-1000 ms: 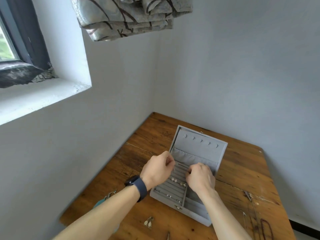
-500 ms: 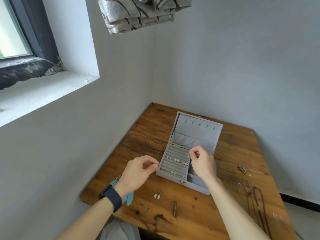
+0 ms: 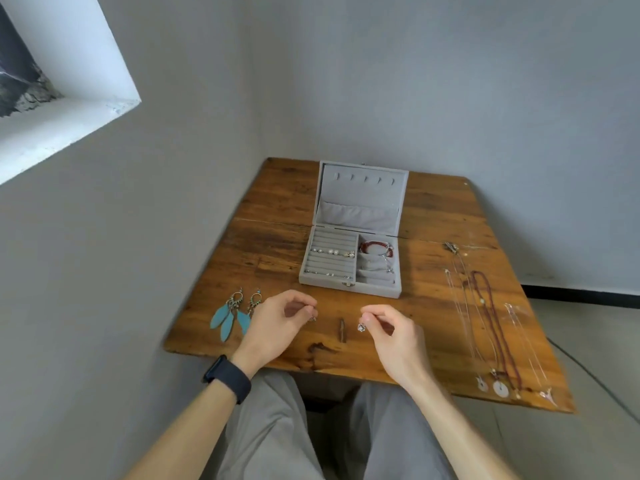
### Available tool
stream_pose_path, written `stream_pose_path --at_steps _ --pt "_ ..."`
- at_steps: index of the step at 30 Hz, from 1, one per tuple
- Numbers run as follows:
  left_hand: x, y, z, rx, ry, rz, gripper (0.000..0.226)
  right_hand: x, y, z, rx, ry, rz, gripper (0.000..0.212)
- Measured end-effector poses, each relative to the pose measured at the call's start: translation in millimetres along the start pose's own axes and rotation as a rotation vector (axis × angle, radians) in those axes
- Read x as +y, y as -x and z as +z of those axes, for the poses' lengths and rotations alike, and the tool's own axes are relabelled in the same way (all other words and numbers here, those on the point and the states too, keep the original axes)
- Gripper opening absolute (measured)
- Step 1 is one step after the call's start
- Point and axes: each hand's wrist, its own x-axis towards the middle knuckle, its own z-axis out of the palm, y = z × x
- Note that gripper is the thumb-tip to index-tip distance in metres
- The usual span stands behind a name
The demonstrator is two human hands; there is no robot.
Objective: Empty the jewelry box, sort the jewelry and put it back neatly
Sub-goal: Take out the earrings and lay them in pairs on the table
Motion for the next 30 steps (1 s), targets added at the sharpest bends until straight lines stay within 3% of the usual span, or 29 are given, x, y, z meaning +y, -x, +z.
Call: stream_pose_path --at_steps 11,22,30 --pt "-13 25 18 -0.094 -0.166 -0.019 0.010 8 30 8 -0.073 0.068 -0.059 0.012" --pt "-16 23 19 -0.085 -0.301 0.049 0.010 8 33 11 -0.087 0.062 -0.115 0.010" --pt "-20 7 25 0.041 -0.450 0.101 0.011 10 19 15 -0.097 0.146 -0.113 0.012"
